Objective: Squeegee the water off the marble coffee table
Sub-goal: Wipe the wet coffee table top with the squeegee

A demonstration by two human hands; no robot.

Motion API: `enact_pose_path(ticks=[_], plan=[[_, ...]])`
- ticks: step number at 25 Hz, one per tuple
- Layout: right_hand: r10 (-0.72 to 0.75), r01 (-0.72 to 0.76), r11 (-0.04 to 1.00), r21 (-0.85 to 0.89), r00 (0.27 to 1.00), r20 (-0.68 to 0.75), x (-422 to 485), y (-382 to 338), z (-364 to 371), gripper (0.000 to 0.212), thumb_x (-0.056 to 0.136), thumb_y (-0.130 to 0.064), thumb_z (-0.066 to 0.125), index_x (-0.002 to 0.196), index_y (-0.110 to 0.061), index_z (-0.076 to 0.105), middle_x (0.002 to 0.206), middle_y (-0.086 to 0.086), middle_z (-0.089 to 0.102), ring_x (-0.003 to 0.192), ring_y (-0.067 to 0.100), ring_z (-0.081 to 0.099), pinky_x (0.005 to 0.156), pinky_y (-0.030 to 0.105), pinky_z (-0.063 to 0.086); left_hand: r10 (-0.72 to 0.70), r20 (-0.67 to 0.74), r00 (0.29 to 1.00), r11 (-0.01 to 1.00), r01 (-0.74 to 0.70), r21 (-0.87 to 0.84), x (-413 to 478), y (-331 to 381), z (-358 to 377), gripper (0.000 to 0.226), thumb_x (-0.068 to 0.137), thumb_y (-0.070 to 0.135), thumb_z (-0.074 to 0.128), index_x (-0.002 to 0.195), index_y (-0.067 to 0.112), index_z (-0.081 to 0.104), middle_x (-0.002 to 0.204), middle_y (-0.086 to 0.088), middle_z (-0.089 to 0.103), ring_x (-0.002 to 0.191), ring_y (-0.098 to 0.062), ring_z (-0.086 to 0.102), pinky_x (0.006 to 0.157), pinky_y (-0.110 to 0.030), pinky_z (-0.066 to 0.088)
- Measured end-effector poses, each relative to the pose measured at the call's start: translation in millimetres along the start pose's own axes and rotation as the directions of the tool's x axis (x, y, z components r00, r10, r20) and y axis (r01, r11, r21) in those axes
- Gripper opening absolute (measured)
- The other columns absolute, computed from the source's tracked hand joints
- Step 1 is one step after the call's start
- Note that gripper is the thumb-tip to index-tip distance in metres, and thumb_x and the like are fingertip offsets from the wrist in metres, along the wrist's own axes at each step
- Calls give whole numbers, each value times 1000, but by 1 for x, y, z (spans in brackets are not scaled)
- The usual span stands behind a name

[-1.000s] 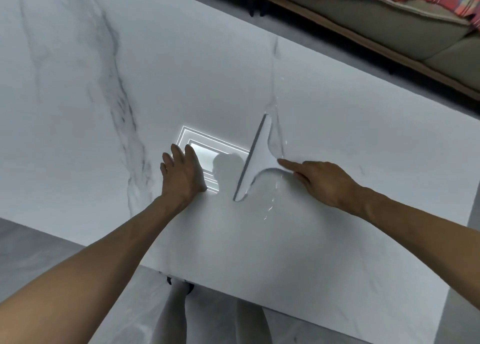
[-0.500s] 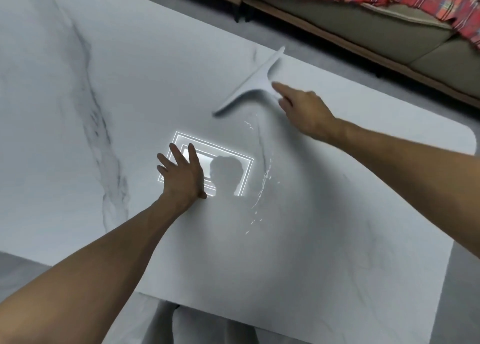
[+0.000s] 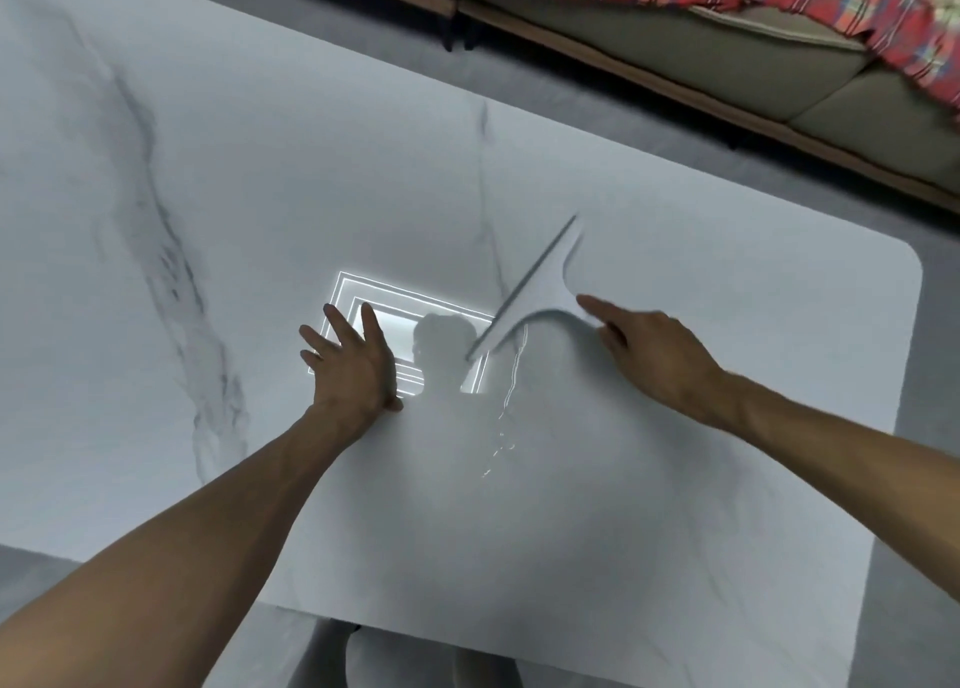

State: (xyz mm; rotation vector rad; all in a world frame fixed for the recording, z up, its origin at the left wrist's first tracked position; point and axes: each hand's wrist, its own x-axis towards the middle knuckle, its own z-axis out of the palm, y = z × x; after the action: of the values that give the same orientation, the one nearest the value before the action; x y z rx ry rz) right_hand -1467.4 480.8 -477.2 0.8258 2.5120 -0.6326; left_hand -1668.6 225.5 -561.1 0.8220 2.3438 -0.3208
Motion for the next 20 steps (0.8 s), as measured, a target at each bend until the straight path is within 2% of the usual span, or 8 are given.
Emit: enact_pose_path(ticks=[3,5,7,10,12,14,17,20], plan=[[38,-37,998,50,999,-16,-19,8,-13,42,99,-36,35,141,-43,37,124,2,66,107,31,62,81,32,46,-26,0,1000,1000,26,-17,-1,0,0,134,61,51,84,152,4,-1,151,-41,3,131,-70,15,108,-64,29],[64,-46,986,158,991,-113,12,-1,-29,43,99,-31,39,142,-36,39,127,5,64,112,34,60,95,37,46,-42,-63,997,999,41,-8,-3,-1,0,132,53,49,87,150,5,9,149,-39,15,126,-67,26,104,-63,34],[113,-72,964,255,982,-150,63,-18,-47,45,97,-27,37,143,-31,38,122,11,64,108,37,59,95,42,46,-20,-122,992,1000,21,10,0,8,0,138,40,53,89,147,7,16,145,-38,21,122,-64,31,99,-65,36],[218,-153,897,414,969,-115,132,-43,-67,47,93,-28,27,138,-38,36,114,14,60,83,32,55,52,37,48,17,-126,992,1000,-19,-18,13,39,0,154,28,62,88,149,13,6,148,-39,12,128,-67,20,101,-70,26],[254,-190,872,451,964,-84,151,-50,-69,46,90,-29,22,133,-40,38,106,13,59,72,30,53,39,32,44,27,-82,996,998,-31,-48,21,54,9,158,31,60,89,149,15,-5,151,-38,2,130,-69,12,104,-71,21],[213,-165,917,362,972,-95,152,-46,-62,45,91,-27,23,132,-34,41,107,16,62,73,34,59,54,45,55,22,-53,998,999,-24,-47,29,59,16,160,34,58,90,149,13,-11,151,-39,-2,131,-70,8,105,-71,20],[173,-153,975,158,977,-122,110,-18,-36,46,98,-20,30,144,-24,35,125,21,60,104,44,56,91,45,45,21,-27,999,1000,-21,-13,28,57,15,158,35,62,88,150,10,-8,151,-41,4,131,-70,13,104,-69,26],[191,-185,975,125,981,-38,27,17,-15,48,101,-23,33,149,-26,29,112,19,66,94,40,60,85,40,46,51,-25,998,999,-51,10,22,59,6,154,39,64,86,152,8,-3,150,-42,9,130,-70,18,104,-67,30]])
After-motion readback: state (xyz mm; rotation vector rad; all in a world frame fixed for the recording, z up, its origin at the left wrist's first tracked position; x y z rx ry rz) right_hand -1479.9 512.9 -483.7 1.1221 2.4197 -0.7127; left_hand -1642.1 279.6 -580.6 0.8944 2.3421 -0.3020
